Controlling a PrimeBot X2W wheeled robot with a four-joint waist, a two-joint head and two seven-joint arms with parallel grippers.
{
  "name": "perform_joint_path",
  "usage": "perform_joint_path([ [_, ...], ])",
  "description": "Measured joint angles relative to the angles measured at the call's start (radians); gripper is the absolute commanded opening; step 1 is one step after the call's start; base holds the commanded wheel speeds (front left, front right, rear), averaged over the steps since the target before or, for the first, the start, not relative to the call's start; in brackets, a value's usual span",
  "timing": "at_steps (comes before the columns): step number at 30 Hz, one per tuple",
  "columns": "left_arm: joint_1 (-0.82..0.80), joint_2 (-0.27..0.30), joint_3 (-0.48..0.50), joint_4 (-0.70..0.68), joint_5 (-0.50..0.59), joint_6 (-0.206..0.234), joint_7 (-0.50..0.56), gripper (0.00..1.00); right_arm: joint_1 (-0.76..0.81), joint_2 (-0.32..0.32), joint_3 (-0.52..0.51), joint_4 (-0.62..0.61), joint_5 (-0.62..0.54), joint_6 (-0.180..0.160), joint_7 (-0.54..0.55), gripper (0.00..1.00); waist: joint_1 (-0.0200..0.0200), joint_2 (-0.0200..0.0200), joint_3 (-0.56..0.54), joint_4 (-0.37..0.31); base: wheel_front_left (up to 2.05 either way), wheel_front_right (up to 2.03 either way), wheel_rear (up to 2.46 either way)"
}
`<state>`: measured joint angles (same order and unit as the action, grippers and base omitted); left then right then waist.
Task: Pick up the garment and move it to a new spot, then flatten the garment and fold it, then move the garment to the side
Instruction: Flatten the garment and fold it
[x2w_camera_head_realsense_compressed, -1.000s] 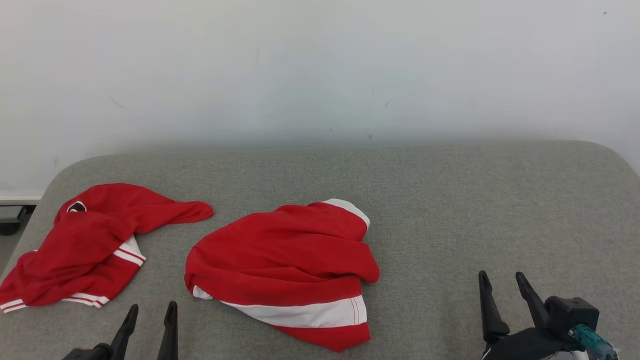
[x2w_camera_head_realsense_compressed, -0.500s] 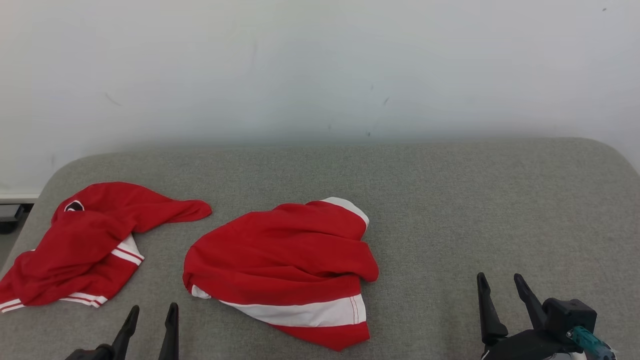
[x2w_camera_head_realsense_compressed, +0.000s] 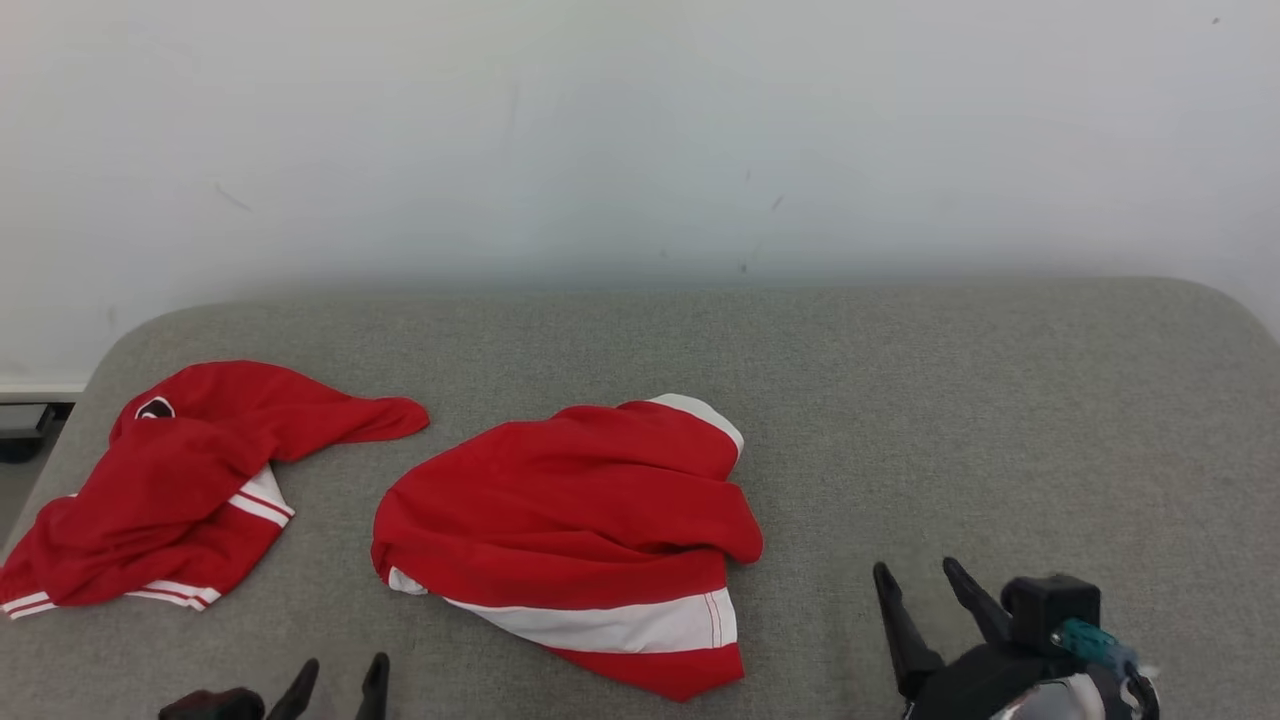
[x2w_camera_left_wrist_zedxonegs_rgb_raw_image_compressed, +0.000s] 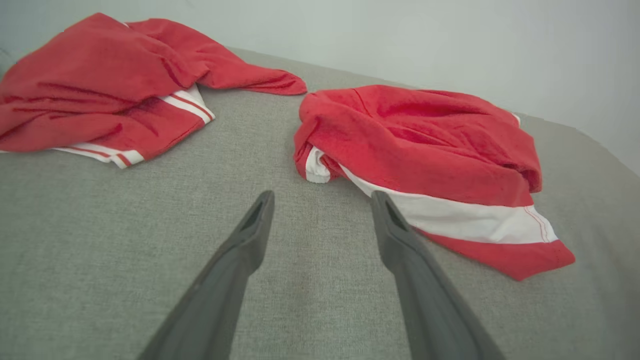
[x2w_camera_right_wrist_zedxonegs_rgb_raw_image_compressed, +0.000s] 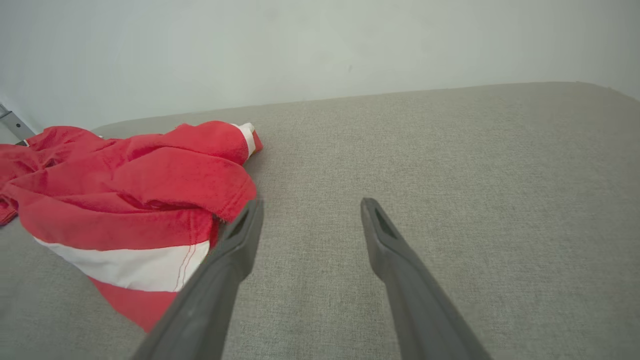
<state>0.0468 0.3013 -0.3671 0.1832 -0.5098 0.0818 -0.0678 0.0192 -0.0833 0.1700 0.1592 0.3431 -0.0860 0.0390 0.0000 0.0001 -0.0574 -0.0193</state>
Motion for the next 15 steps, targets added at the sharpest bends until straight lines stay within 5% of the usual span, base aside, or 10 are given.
perform_joint_path([
  [15,-0.293,-0.035,-0.061,0.23,-0.069,-0.057,0.335,1.0,-0.199,0.018,0.167,0.137,0.01,0.041,0.359,1.0,0.0,0.0,0.031,0.046,0.0,0.0,0.0],
])
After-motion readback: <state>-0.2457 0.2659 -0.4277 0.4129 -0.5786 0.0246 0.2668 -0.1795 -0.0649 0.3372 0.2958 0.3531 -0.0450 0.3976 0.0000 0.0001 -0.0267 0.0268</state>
